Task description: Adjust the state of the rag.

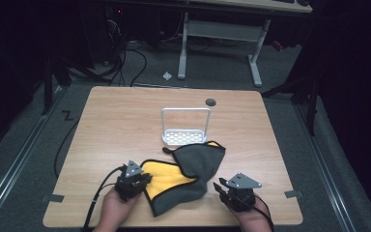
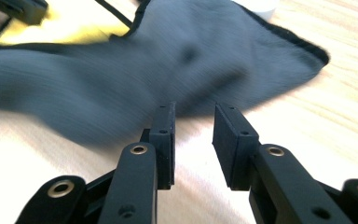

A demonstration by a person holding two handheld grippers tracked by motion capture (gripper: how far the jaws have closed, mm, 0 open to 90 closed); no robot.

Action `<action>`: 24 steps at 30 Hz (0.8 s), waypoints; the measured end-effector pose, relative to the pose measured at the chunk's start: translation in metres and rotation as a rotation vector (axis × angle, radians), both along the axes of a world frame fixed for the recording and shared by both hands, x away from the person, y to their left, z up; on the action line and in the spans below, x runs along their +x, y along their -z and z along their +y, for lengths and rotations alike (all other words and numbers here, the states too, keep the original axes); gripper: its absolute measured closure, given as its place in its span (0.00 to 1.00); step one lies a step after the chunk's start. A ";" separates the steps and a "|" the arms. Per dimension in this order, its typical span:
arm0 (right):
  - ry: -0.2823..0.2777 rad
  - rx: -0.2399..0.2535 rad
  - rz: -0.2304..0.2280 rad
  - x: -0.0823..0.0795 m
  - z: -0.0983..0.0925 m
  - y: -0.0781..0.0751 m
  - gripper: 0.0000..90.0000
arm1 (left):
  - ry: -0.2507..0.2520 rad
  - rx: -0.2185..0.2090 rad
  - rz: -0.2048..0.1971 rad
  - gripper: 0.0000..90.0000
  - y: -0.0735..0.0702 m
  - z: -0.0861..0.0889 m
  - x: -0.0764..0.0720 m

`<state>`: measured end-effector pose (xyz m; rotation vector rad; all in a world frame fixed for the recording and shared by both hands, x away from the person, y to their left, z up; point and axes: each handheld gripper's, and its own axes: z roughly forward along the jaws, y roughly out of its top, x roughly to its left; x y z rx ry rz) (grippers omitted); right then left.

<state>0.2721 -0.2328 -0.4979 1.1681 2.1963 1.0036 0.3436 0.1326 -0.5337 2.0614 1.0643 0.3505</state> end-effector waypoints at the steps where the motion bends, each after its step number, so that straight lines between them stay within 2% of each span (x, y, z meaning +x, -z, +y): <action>1: -0.002 0.002 0.001 0.002 0.002 0.000 0.77 | -0.031 -0.012 0.004 0.89 0.000 0.009 0.003; 2: -0.006 -0.004 -0.002 0.004 0.004 0.000 0.76 | -0.031 -0.012 0.004 0.89 0.000 0.009 0.003; 3: -0.010 -0.007 0.000 0.007 0.006 -0.001 0.75 | -0.076 -0.022 0.015 0.88 0.000 0.023 0.007; 5: -0.018 -0.008 0.000 0.010 0.010 -0.001 0.73 | -0.089 -0.021 0.021 0.86 -0.001 0.028 0.007; 6: -0.031 -0.004 0.008 0.017 0.018 -0.002 0.69 | -0.102 -0.023 0.031 0.81 -0.003 0.032 0.006; 7: -0.031 -0.004 0.008 0.017 0.018 -0.002 0.69 | -0.102 -0.023 0.031 0.79 -0.003 0.032 0.006; 8: -0.047 -0.001 0.004 0.025 0.028 -0.004 0.66 | -0.098 -0.024 0.032 0.77 -0.004 0.031 0.005; 10: -0.054 -0.001 -0.001 0.030 0.034 -0.005 0.65 | -0.071 -0.019 0.027 0.75 -0.005 0.025 0.001; 11: -0.071 -0.003 -0.013 0.042 0.047 -0.008 0.65 | -0.047 -0.004 0.016 0.73 -0.006 0.018 -0.002; 12: -0.074 -0.010 -0.029 0.048 0.054 -0.009 0.64 | -0.037 -0.007 0.014 0.72 -0.007 0.014 -0.004; 15: -0.085 0.010 -0.018 0.067 0.074 -0.011 0.61 | -0.005 -0.024 0.021 0.71 -0.008 0.007 -0.008; 18: -0.088 0.007 -0.019 0.081 0.090 -0.011 0.56 | 0.019 -0.026 0.022 0.70 -0.007 0.002 -0.012; 21: -0.085 -0.004 0.015 0.092 0.099 -0.004 0.53 | 0.037 -0.022 0.025 0.68 -0.007 0.000 -0.013; 22: -0.081 -0.013 0.030 0.094 0.101 0.000 0.53 | 0.049 0.001 0.024 0.67 -0.004 -0.003 -0.014; 24: -0.081 -0.034 0.054 0.098 0.103 0.008 0.55 | 0.052 0.014 0.014 0.67 -0.003 -0.005 -0.014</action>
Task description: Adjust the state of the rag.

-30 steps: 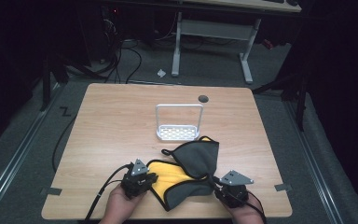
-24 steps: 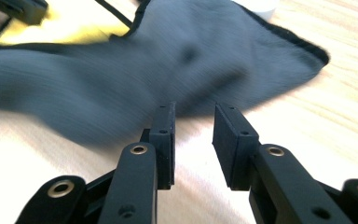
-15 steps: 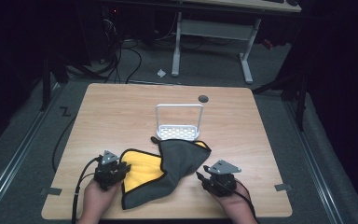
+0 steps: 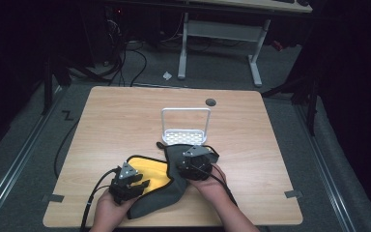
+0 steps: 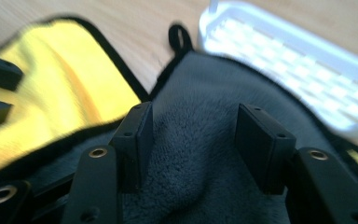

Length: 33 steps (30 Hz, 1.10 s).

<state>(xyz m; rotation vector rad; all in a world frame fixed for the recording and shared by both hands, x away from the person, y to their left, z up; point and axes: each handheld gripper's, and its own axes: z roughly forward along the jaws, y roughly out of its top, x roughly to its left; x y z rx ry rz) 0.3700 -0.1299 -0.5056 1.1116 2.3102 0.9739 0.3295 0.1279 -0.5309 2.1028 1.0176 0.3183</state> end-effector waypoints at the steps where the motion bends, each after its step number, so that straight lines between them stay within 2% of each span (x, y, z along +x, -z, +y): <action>1: 0.000 -0.007 0.012 0.001 0.000 0.003 0.63 | 0.000 0.000 0.000 0.68 0.000 0.000 0.000; 2: 0.000 -0.007 0.012 0.001 0.000 0.003 0.63 | 0.000 -0.001 0.001 0.68 0.000 0.000 0.000; 3: -0.012 -0.023 0.006 -0.001 0.001 0.006 0.80 | -0.002 -0.006 0.003 0.68 0.000 0.001 0.001; 4: -0.022 -0.035 -0.008 -0.003 0.001 0.007 0.87 | -0.002 -0.009 0.000 0.69 0.001 0.001 0.001; 5: -0.022 -0.043 -0.020 -0.006 0.002 0.006 0.90 | -0.003 -0.010 -0.001 0.69 0.001 0.002 0.001; 7: -0.022 -0.047 -0.034 -0.009 0.000 0.004 0.92 | -0.003 -0.011 0.000 0.71 0.001 0.002 0.001; 8: -0.023 -0.039 -0.066 -0.018 -0.006 -0.002 0.92 | -0.003 -0.010 0.000 0.71 0.001 0.002 0.002; 12: 0.001 -0.007 -0.086 -0.038 -0.034 -0.006 0.92 | -0.010 -0.020 -0.002 0.72 0.002 0.003 0.002; 13: 0.001 -0.007 -0.086 -0.038 -0.034 -0.006 0.92 | -0.010 -0.020 -0.002 0.72 0.002 0.003 0.002; 14: 0.017 -0.002 -0.085 -0.048 -0.050 -0.005 0.92 | -0.013 -0.020 -0.005 0.72 0.002 0.003 0.003; 15: 0.029 0.001 -0.082 -0.052 -0.058 -0.004 0.92 | -0.014 -0.019 -0.006 0.72 0.002 0.003 0.003; 16: 0.029 0.001 -0.082 -0.052 -0.058 -0.004 0.92 | -0.014 -0.019 -0.006 0.73 0.002 0.003 0.003; 17: 0.043 0.004 -0.073 -0.062 -0.073 -0.003 0.92 | -0.015 -0.016 -0.008 0.73 0.002 0.003 0.003; 21: 0.077 -0.019 -0.064 -0.082 -0.097 0.003 0.91 | -0.017 -0.009 -0.015 0.73 0.002 0.002 0.002; 25: 0.089 -0.027 -0.037 -0.092 -0.110 0.010 0.86 | -0.016 -0.009 -0.016 0.73 0.002 0.002 0.002; 26: 0.097 -0.020 -0.026 -0.095 -0.116 0.012 0.81 | -0.016 -0.007 -0.018 0.73 0.002 0.003 0.002; 31: 0.117 0.004 -0.034 -0.095 -0.121 0.009 0.72 | -0.026 -0.003 -0.027 0.75 0.003 0.006 0.004; 33: 0.121 0.006 -0.035 -0.095 -0.121 0.009 0.71 | -0.030 -0.001 -0.027 0.76 0.002 0.007 0.005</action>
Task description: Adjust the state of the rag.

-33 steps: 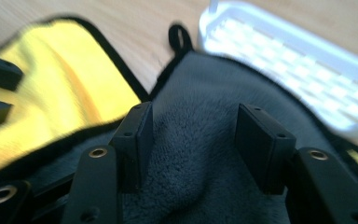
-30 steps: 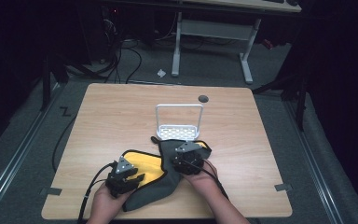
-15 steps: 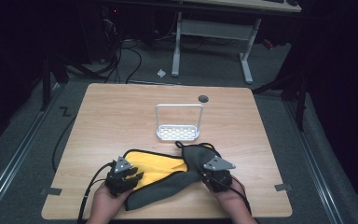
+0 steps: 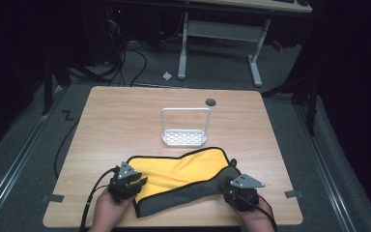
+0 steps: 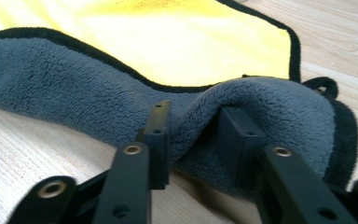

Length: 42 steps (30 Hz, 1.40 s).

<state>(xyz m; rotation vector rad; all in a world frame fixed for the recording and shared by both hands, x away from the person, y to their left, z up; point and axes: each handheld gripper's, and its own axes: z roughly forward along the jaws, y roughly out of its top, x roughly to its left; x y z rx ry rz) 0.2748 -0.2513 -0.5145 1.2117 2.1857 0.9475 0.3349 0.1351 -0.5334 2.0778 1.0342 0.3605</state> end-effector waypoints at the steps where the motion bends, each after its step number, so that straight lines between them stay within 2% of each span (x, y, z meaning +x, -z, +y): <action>1: 0.007 0.012 -0.001 0.000 -0.002 -0.001 0.69 | -0.012 0.002 -0.004 0.76 0.000 0.002 0.003; 5: 0.023 0.028 -0.014 0.000 -0.007 -0.004 0.67 | -0.028 0.005 -0.008 0.78 0.000 0.005 0.009; 7: 0.067 0.030 -0.029 0.000 -0.013 -0.007 0.68 | -0.054 0.025 -0.021 0.77 0.000 0.007 0.015; 10: 0.088 0.037 -0.036 0.002 -0.021 -0.009 0.72 | -0.071 -0.007 -0.009 0.77 0.001 0.015 0.030; 11: 0.088 0.037 -0.036 0.002 -0.021 -0.009 0.72 | -0.071 -0.007 -0.009 0.77 0.001 0.015 0.030; 14: 0.095 0.029 -0.042 0.009 -0.025 -0.012 0.81 | -0.081 -0.021 0.012 0.78 0.000 0.023 0.054; 15: 0.096 0.023 -0.050 0.011 -0.025 -0.013 0.83 | -0.081 -0.021 0.012 0.78 0.000 0.023 0.054; 16: 0.095 0.019 -0.055 0.015 -0.026 -0.014 0.86 | -0.086 -0.033 0.023 0.79 0.000 0.025 0.062; 17: 0.096 0.025 -0.051 0.019 -0.026 -0.014 0.88 | -0.097 -0.057 0.051 0.80 -0.001 0.027 0.077; 18: 0.103 0.030 -0.050 0.024 -0.027 -0.014 0.89 | -0.102 -0.062 0.064 0.81 -0.002 0.028 0.084; 19: 0.107 0.033 -0.040 0.030 -0.028 -0.013 0.89 | -0.103 -0.067 0.079 0.81 -0.003 0.028 0.090; 20: 0.115 0.027 -0.034 0.037 -0.028 -0.012 0.89 | -0.103 -0.067 0.079 0.81 -0.003 0.028 0.090; 22: 0.127 0.020 -0.013 0.052 -0.029 -0.008 0.89 | -0.144 -0.097 0.114 0.78 -0.005 0.033 0.097; 23: 0.125 0.021 0.001 0.059 -0.030 -0.006 0.88 | -0.163 -0.094 0.105 0.75 -0.007 0.035 0.094; 24: 0.125 0.021 0.001 0.059 -0.030 -0.006 0.88 | -0.163 -0.094 0.105 0.72 -0.007 0.035 0.094; 25: 0.126 0.051 0.014 0.065 -0.030 -0.006 0.84 | -0.171 -0.110 0.070 0.70 -0.011 0.041 0.081; 26: 0.119 0.080 0.011 0.064 -0.029 -0.007 0.82 | -0.171 -0.110 0.070 0.68 -0.011 0.041 0.081; 28: 0.111 0.096 0.003 0.061 -0.028 -0.009 0.80 | -0.176 -0.130 0.038 0.67 -0.015 0.048 0.063; 29: 0.092 0.103 -0.013 0.058 -0.023 -0.013 0.75 | -0.180 -0.163 0.035 0.65 -0.019 0.055 0.045; 30: 0.081 0.104 -0.020 0.057 -0.021 -0.014 0.74 | -0.175 -0.182 0.038 0.64 -0.020 0.056 0.036; 31: 0.081 0.104 -0.020 0.057 -0.021 -0.014 0.74 | -0.175 -0.182 0.038 0.63 -0.020 0.056 0.036; 32: 0.074 0.109 -0.025 0.057 -0.018 -0.015 0.73 | -0.161 -0.209 0.052 0.61 -0.020 0.055 0.029; 33: 0.066 0.105 -0.023 0.060 -0.012 -0.015 0.68 | -0.133 -0.193 0.058 0.60 -0.020 0.050 0.016; 34: 0.064 0.103 -0.007 0.062 -0.009 -0.013 0.66 | -0.133 -0.193 0.058 0.59 -0.020 0.050 0.016; 36: 0.063 0.093 0.027 0.066 -0.006 -0.006 0.60 | -0.125 -0.161 0.080 0.58 -0.014 0.043 0.009; 37: 0.063 0.093 0.027 0.066 -0.006 -0.006 0.60 | -0.125 -0.161 0.080 0.58 -0.014 0.043 0.009; 38: 0.064 0.097 0.062 0.069 -0.006 0.002 0.55 | -0.153 -0.153 0.092 0.58 -0.008 0.043 0.008; 39: 0.070 0.086 0.076 0.068 -0.005 0.006 0.54 | -0.161 -0.163 0.093 0.62 -0.005 0.044 0.006; 41: 0.071 0.083 0.088 0.067 -0.005 0.009 0.54 | -0.171 -0.161 0.092 0.70 -0.002 0.044 0.005; 42: 0.059 0.067 0.095 0.064 -0.003 0.014 0.56 | -0.173 -0.151 0.087 0.73 -0.001 0.044 0.004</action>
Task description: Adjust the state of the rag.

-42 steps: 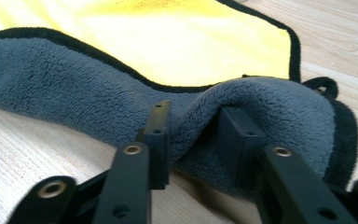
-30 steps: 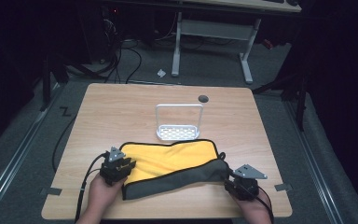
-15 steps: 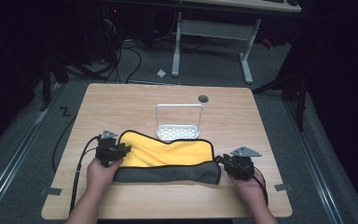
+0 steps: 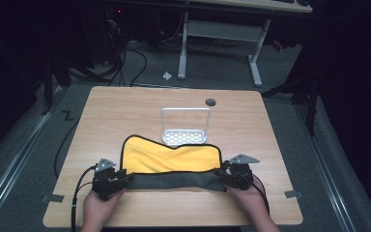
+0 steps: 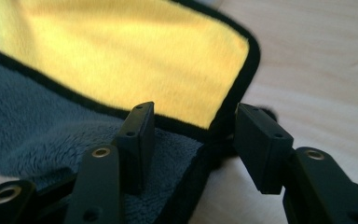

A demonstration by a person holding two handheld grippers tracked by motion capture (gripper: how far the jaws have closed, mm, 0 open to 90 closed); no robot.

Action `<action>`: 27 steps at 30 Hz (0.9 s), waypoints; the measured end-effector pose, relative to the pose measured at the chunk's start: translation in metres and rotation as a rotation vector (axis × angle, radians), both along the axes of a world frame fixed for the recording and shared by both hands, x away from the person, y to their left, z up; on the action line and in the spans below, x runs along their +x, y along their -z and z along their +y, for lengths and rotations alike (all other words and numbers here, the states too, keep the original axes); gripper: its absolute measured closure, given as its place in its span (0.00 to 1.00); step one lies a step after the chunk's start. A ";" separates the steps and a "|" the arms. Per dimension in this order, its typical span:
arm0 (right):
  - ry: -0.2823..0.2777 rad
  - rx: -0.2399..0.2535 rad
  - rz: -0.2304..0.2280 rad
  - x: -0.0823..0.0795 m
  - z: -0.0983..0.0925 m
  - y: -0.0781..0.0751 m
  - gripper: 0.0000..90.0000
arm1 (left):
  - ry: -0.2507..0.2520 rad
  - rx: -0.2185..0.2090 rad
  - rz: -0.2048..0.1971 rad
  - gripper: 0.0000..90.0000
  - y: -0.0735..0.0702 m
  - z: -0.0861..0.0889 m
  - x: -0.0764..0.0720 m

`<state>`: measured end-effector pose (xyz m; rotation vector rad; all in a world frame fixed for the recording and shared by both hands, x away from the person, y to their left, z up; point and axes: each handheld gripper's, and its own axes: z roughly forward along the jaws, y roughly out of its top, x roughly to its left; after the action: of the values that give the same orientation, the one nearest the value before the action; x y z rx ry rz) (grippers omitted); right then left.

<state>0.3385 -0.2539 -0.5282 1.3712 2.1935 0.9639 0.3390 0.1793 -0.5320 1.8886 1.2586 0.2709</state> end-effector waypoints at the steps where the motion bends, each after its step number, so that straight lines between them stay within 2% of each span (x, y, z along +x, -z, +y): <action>1: 0.000 0.000 0.000 0.000 0.000 0.000 0.56 | 0.000 0.014 -0.006 0.73 0.000 0.000 -0.001; 2: -0.006 -0.025 -0.013 -0.005 0.003 0.001 0.64 | 0.000 0.022 -0.010 0.83 -0.001 0.001 -0.002; 4: -0.025 -0.044 -0.023 -0.008 0.005 -0.001 0.78 | -0.006 0.019 -0.017 0.90 -0.001 0.002 -0.004; 6: -0.038 -0.070 -0.039 -0.012 0.007 -0.003 0.86 | -0.001 0.038 -0.031 0.96 -0.002 0.002 -0.006; 8: -0.045 -0.083 -0.068 -0.015 0.008 -0.007 0.87 | -0.002 0.035 -0.039 0.98 -0.004 0.003 -0.007; 9: -0.042 -0.080 -0.086 -0.017 0.009 -0.010 0.87 | -0.008 0.022 -0.053 0.99 -0.008 0.005 -0.010; 12: -0.032 -0.068 -0.132 -0.026 0.007 -0.019 0.85 | -0.008 0.026 -0.071 1.00 -0.013 0.006 -0.014; 17: -0.036 -0.059 -0.159 -0.035 0.004 -0.025 0.85 | -0.009 0.032 -0.097 1.00 -0.020 0.007 -0.019; 18: -0.039 -0.053 -0.160 -0.036 0.003 -0.025 0.85 | -0.013 0.012 -0.086 0.98 -0.018 0.008 -0.018; 19: -0.039 -0.053 -0.160 -0.036 0.003 -0.025 0.85 | -0.013 0.012 -0.086 0.91 -0.018 0.008 -0.018; 20: -0.040 -0.054 -0.163 -0.037 0.002 -0.026 0.85 | -0.008 -0.009 -0.062 0.86 -0.014 0.007 -0.016; 22: -0.042 -0.055 -0.166 -0.038 0.002 -0.026 0.85 | -0.016 -0.003 -0.040 0.72 -0.010 0.004 -0.014; 23: -0.042 -0.055 -0.166 -0.038 0.002 -0.026 0.85 | -0.016 -0.003 -0.040 0.70 -0.010 0.004 -0.014; 25: -0.041 -0.050 -0.164 -0.040 0.002 -0.026 0.85 | -0.038 0.000 0.011 0.70 -0.001 0.003 -0.010; 26: -0.041 -0.050 -0.164 -0.040 0.002 -0.026 0.85 | -0.038 0.000 0.011 0.72 -0.001 0.003 -0.010; 27: -0.041 -0.055 -0.166 -0.041 0.002 -0.026 0.85 | -0.035 0.022 0.014 0.80 0.001 0.002 -0.011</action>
<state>0.2974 -0.2524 -0.5021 1.1813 2.1151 0.9877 0.3284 0.1811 -0.5333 1.8916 1.3034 0.2917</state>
